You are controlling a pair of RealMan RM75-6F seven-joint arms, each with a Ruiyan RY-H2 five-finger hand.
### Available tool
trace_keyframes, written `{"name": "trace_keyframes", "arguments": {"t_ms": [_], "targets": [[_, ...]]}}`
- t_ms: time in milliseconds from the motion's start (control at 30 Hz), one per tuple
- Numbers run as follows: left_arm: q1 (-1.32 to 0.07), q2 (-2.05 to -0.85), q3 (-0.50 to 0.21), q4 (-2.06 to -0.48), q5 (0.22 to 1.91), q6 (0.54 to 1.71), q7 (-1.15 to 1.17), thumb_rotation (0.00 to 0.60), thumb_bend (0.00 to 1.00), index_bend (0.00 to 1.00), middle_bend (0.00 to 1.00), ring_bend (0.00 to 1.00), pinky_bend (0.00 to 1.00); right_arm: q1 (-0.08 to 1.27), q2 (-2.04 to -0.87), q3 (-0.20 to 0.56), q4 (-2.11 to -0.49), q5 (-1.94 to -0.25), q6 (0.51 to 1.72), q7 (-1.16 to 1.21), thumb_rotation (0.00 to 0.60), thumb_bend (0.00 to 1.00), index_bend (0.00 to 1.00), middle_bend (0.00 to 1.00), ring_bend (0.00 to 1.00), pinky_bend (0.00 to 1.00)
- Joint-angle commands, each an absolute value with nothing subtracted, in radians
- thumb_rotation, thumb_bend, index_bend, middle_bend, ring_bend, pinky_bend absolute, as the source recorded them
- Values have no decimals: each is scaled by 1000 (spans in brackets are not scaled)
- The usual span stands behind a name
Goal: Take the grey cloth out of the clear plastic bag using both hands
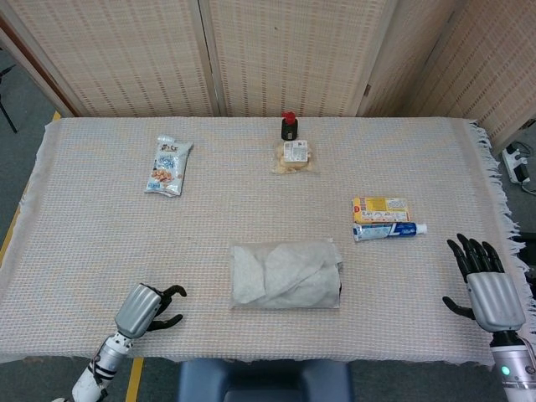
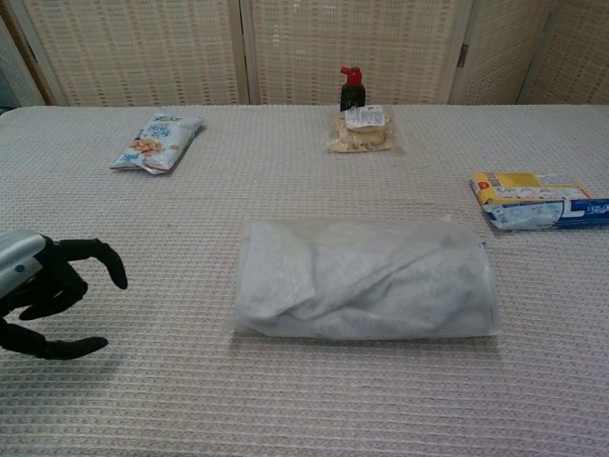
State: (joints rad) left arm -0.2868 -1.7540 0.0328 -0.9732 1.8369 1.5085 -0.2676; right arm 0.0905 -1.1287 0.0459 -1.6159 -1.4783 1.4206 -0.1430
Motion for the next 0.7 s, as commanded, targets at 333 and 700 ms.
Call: {"name": "trace_keyframes", "arguments": {"t_ms": [333,700], "targets": [[-359,-2028,44,-630,1857,1613,-430,600,242,515,1000,1000,1000,101,-1118,49,-1627,-1451,1388,-134,600,88,0,0,0,0],[-421,-2124,60,-523,1835,1574,-452,600,270,464,1000,1000,1000,110,-1109,62,-1627,-1409,1362,-125,600,87,0,0,0,0]]}}
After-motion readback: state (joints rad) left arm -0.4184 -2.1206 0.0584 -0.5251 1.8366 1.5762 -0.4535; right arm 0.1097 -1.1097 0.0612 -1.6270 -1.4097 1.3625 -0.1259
